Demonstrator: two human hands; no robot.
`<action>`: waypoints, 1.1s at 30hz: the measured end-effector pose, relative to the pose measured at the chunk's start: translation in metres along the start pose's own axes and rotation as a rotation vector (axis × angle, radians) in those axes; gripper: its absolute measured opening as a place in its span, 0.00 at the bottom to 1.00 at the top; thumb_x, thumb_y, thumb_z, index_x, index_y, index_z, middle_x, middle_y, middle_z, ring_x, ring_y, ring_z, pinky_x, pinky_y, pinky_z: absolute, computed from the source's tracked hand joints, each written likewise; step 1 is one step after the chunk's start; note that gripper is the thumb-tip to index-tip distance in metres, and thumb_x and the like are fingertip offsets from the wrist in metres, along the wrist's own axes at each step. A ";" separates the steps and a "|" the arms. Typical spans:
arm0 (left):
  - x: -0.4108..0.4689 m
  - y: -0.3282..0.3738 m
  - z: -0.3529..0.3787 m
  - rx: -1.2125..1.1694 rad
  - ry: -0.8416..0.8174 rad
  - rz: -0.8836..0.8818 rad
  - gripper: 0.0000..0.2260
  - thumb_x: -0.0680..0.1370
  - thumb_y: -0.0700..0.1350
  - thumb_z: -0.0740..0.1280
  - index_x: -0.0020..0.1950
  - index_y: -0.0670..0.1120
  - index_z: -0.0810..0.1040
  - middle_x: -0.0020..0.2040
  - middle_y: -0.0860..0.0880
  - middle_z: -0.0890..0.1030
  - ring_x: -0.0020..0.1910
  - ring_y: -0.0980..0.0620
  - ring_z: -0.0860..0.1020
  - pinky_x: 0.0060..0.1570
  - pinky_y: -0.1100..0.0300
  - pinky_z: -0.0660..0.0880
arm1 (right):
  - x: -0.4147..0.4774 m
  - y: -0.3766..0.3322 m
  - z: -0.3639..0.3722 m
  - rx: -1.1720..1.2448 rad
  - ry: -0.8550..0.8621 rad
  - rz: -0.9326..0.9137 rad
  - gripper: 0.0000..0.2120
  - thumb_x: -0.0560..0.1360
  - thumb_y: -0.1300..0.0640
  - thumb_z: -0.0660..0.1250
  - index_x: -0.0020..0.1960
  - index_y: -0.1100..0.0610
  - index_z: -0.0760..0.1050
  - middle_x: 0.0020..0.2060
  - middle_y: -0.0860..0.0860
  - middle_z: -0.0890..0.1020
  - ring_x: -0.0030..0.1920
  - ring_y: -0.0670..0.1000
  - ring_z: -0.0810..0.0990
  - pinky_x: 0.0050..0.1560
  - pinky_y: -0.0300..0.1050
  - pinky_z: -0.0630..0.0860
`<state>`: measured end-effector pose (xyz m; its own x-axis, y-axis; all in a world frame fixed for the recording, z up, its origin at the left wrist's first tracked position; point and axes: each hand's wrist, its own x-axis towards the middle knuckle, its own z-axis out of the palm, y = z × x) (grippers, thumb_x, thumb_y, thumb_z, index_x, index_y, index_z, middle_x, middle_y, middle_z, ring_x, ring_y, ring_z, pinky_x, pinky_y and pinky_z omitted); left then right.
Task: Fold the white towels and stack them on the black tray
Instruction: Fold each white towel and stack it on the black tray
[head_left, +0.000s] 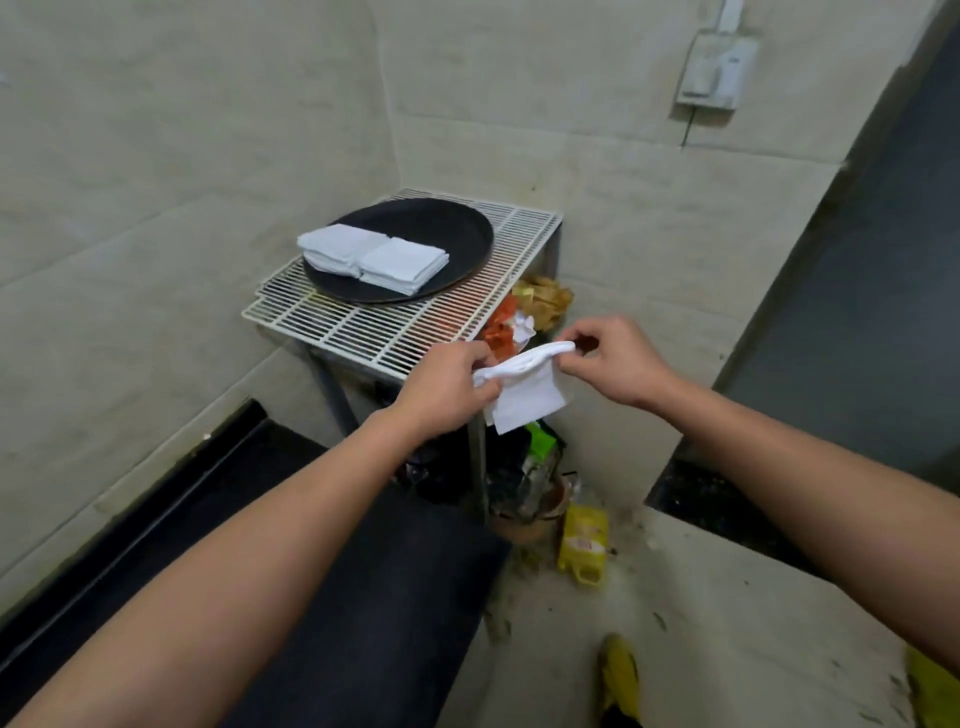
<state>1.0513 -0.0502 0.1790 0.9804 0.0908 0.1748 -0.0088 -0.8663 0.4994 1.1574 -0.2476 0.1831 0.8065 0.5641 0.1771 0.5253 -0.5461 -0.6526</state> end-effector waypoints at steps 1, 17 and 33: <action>0.014 0.001 -0.002 -0.024 0.023 -0.011 0.03 0.71 0.45 0.71 0.41 0.49 0.78 0.38 0.51 0.80 0.39 0.51 0.76 0.38 0.57 0.71 | 0.018 0.006 -0.005 0.041 -0.008 -0.007 0.05 0.64 0.51 0.68 0.39 0.50 0.80 0.33 0.49 0.82 0.37 0.51 0.79 0.41 0.51 0.76; 0.156 -0.025 -0.046 -0.554 0.466 -0.637 0.04 0.74 0.38 0.71 0.46 0.38 0.80 0.45 0.40 0.83 0.44 0.42 0.83 0.47 0.43 0.81 | 0.270 0.007 -0.002 0.492 -0.420 -0.105 0.03 0.74 0.58 0.70 0.42 0.55 0.78 0.36 0.52 0.81 0.41 0.53 0.82 0.48 0.55 0.80; 0.227 -0.193 -0.143 -0.764 0.893 -0.871 0.12 0.75 0.33 0.68 0.55 0.40 0.71 0.41 0.43 0.77 0.27 0.51 0.77 0.21 0.63 0.73 | 0.454 -0.113 0.140 0.480 -0.605 -0.110 0.05 0.77 0.56 0.65 0.48 0.58 0.74 0.38 0.53 0.76 0.34 0.50 0.74 0.28 0.38 0.69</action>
<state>1.2474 0.2077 0.2432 0.2874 0.9529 -0.0969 0.1317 0.0609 0.9894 1.4264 0.1565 0.2343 0.3956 0.9146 -0.0835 0.3077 -0.2177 -0.9262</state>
